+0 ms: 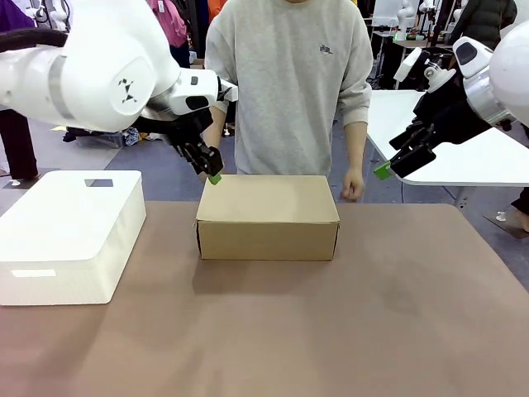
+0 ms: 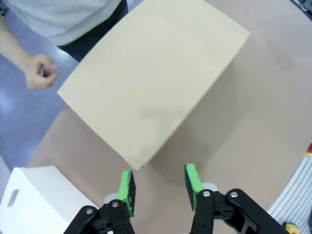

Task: Pack the shoes into the box.
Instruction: Press down on the lid of the Shoes Box.

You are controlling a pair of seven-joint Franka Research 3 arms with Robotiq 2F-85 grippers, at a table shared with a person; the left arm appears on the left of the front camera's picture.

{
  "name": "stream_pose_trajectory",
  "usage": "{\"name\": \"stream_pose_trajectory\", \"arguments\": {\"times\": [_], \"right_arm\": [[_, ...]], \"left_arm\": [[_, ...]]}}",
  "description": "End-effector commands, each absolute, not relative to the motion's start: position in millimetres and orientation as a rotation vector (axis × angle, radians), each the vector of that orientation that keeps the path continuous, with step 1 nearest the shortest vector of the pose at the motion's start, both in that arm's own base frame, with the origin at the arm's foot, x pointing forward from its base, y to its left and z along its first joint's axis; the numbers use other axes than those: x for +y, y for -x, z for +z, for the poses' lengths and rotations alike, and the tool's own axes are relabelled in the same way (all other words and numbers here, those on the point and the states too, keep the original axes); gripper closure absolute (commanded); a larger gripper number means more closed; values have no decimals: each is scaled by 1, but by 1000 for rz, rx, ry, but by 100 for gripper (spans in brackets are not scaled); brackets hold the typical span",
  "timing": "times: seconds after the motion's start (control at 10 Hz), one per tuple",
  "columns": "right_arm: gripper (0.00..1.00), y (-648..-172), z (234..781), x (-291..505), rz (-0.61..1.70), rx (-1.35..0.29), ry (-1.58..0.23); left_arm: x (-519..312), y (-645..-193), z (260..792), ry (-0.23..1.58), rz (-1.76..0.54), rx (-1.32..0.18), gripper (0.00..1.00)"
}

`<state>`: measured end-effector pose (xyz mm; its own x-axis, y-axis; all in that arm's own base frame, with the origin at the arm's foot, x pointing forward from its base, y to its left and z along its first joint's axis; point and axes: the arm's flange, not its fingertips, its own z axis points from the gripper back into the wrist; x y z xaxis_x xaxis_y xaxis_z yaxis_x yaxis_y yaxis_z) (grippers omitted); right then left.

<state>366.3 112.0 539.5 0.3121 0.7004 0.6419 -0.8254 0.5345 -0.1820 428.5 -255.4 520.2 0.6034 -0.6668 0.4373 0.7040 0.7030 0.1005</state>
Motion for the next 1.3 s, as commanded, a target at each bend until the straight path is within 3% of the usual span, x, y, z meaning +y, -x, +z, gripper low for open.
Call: {"name": "stream_pose_trajectory", "arguments": {"times": [0.0, 0.3, 0.9, 1.2], "right_arm": [[0, -369, 544, 114, 1000, -734, -196], [0, -369, 544, 114, 1000, -734, -196], [0, -369, 544, 114, 1000, -734, -196], [0, -369, 544, 114, 1000, -734, -196]], "left_arm": [[-240, -402, 513, 92, -768, -505, 0], [-218, -372, 510, 110, -819, -556, 0], [-192, -384, 516, 174, -924, -618, 0], [-195, -373, 521, 128, -882, -569, 0]]}}
